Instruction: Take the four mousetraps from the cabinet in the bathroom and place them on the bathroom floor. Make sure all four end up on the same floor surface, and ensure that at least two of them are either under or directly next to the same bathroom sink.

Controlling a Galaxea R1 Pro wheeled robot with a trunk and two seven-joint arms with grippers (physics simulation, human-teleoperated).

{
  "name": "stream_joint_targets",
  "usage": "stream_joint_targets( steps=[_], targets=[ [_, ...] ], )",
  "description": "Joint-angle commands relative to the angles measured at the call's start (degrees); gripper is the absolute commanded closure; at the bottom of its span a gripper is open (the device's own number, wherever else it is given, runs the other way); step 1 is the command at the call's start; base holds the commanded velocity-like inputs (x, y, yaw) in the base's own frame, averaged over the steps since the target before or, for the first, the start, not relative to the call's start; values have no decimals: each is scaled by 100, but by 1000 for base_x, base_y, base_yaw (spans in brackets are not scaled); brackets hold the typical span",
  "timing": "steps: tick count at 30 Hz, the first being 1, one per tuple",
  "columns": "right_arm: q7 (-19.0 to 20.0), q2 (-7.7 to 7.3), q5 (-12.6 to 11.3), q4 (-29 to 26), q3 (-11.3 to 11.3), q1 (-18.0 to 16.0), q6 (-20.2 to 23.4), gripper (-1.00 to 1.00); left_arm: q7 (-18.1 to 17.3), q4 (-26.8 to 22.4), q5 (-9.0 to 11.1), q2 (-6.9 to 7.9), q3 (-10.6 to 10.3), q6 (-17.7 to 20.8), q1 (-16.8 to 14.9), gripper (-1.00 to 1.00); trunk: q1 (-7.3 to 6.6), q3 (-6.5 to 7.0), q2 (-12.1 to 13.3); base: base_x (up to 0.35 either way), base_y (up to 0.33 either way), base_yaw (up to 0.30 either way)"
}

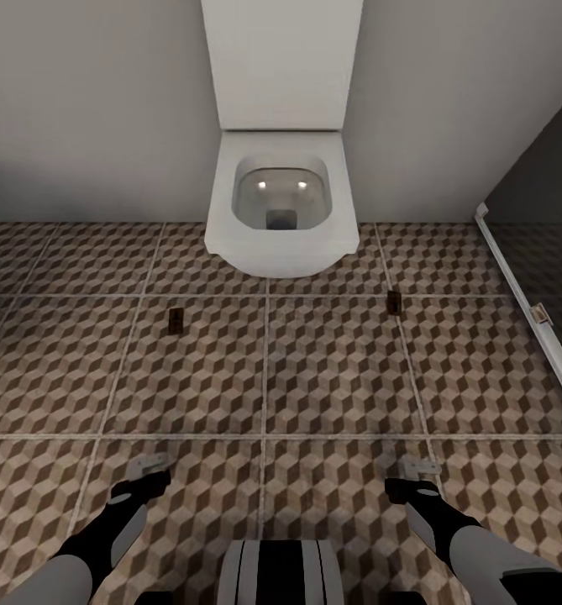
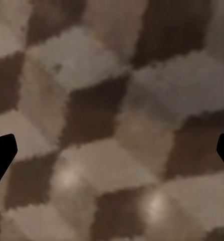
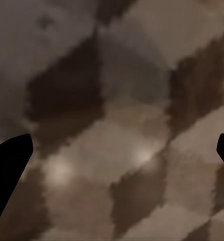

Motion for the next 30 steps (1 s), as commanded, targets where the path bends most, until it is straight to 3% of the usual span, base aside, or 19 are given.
stream_joint_targets(
  steps=[1, 23, 30],
  targets=[
    [-22, -3, -66, 7, 61, 5, 51, -100, 44, -31, 41, 7, -49, 21, -1, -100, 0, -4, -1, -1, 0, 0],
    [-22, -3, -66, 7, 61, 6, 51, -100, 65, -155, 44, -1, -48, 21, 3, -100, 0, -4, -1, 0, 0, 0],
    [-22, -3, -66, 7, 61, 7, 51, -100, 58, -156, 44, -1, -48, 24, 3, -100, -18, 151, 9, 0, 0, 0]
  ],
)
